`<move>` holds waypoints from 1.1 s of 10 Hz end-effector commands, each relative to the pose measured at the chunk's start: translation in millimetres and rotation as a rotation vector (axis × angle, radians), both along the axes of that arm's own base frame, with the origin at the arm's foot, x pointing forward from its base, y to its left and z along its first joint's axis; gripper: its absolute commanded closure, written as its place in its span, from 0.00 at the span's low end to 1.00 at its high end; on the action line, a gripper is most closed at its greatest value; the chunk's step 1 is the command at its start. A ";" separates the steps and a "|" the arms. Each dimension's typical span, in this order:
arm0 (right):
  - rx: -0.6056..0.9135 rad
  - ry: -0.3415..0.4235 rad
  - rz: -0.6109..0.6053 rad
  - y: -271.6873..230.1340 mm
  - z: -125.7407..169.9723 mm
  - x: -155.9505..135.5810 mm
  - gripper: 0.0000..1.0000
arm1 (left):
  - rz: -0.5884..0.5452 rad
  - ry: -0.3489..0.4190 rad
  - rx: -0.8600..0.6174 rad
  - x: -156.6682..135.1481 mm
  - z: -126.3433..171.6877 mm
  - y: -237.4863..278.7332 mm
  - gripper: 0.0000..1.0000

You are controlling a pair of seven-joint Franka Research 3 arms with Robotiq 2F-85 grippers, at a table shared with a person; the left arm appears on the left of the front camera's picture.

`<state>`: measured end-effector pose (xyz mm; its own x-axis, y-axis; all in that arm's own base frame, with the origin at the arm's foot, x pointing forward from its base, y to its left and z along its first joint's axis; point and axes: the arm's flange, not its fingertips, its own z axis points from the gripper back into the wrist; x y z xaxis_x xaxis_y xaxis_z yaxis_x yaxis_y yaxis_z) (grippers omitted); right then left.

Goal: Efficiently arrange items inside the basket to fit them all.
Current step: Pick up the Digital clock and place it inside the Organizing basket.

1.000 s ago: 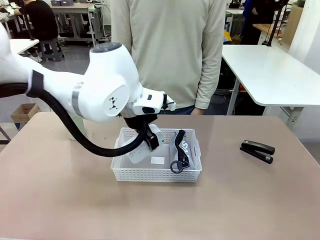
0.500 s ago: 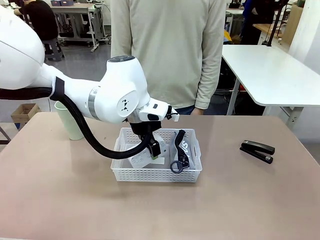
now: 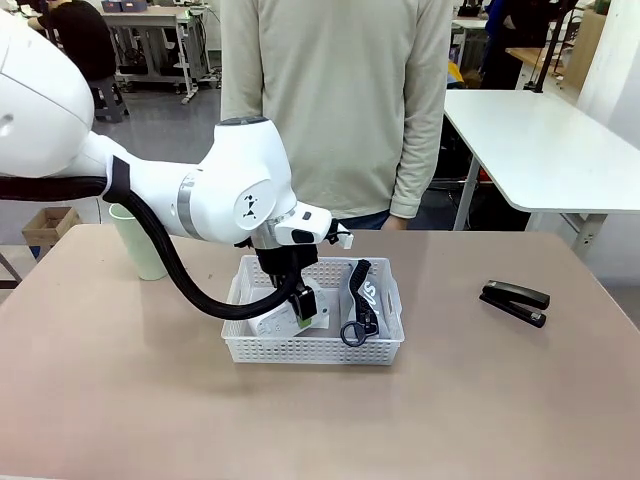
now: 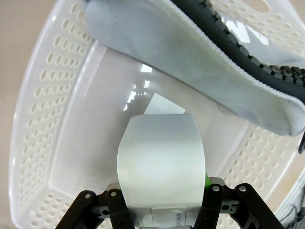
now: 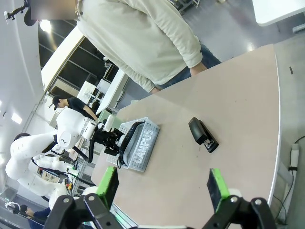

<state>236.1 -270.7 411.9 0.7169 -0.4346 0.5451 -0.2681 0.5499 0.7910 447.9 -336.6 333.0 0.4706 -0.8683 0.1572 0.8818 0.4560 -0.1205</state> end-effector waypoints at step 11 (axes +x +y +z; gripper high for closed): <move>0.001 -0.041 -0.002 -0.5 0.6 2.3 0.00 | 0.277 -0.110 -0.252 4.2 151.4 68.7 0.00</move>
<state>236.0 -270.8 412.0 0.7170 -0.4345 0.5451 -0.2684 0.5497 0.7911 465.6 -297.2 459.0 0.6139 -0.7013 0.3624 0.7826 0.6008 -0.1632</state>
